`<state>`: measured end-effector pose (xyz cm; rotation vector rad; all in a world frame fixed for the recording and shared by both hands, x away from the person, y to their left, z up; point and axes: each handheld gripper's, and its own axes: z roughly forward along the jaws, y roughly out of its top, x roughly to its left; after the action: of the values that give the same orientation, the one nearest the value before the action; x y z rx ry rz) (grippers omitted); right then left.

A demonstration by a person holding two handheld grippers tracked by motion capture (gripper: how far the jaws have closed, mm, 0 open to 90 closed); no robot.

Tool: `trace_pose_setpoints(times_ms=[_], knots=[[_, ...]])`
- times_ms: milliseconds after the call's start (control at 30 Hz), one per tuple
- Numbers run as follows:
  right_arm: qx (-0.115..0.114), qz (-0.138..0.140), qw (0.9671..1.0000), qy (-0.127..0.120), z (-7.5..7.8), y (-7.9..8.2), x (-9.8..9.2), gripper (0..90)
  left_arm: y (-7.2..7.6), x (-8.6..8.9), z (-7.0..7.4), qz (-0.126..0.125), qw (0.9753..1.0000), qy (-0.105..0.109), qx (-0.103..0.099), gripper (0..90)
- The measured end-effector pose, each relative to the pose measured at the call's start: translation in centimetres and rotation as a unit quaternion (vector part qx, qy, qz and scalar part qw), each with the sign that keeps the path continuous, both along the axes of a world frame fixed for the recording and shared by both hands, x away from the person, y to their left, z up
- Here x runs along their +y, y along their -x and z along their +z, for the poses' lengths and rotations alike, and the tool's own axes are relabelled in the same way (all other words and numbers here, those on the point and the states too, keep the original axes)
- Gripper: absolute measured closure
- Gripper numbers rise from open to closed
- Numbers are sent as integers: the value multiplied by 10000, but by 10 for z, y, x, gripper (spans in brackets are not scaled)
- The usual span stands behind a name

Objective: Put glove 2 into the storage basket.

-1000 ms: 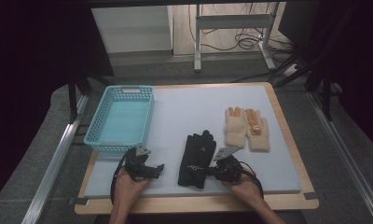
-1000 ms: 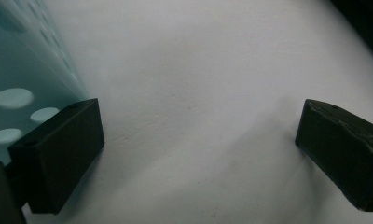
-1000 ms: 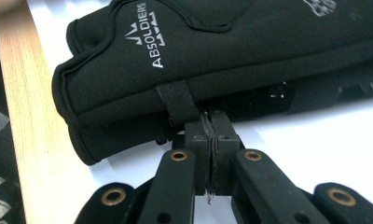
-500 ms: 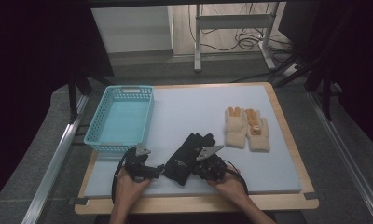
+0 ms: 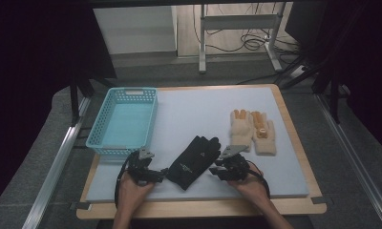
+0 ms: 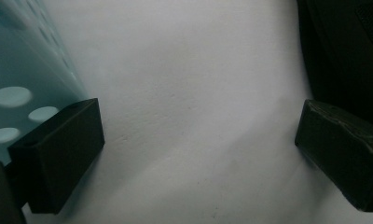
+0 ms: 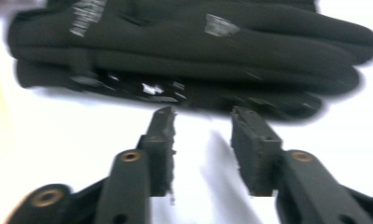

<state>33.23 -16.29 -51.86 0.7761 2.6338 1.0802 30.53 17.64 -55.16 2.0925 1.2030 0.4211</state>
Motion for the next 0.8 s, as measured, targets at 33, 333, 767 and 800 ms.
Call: trace_pose_setpoints(times_ms=[33,333,767,800], knots=[[-15,-74,10000,18,0,-1,-6,499,0,0,0,-8,10000,-1,0,15],[-180,-789,9966,142,-2,-12,-65,250,0,0,0,2,10000,5,3,16],[-376,-1008,9942,52,-12,-11,-90,177,1,2,1,18,10000,68,-3,32],[-359,-1021,9941,48,-12,-11,-90,177,1,2,1,6,10000,73,-6,32]])
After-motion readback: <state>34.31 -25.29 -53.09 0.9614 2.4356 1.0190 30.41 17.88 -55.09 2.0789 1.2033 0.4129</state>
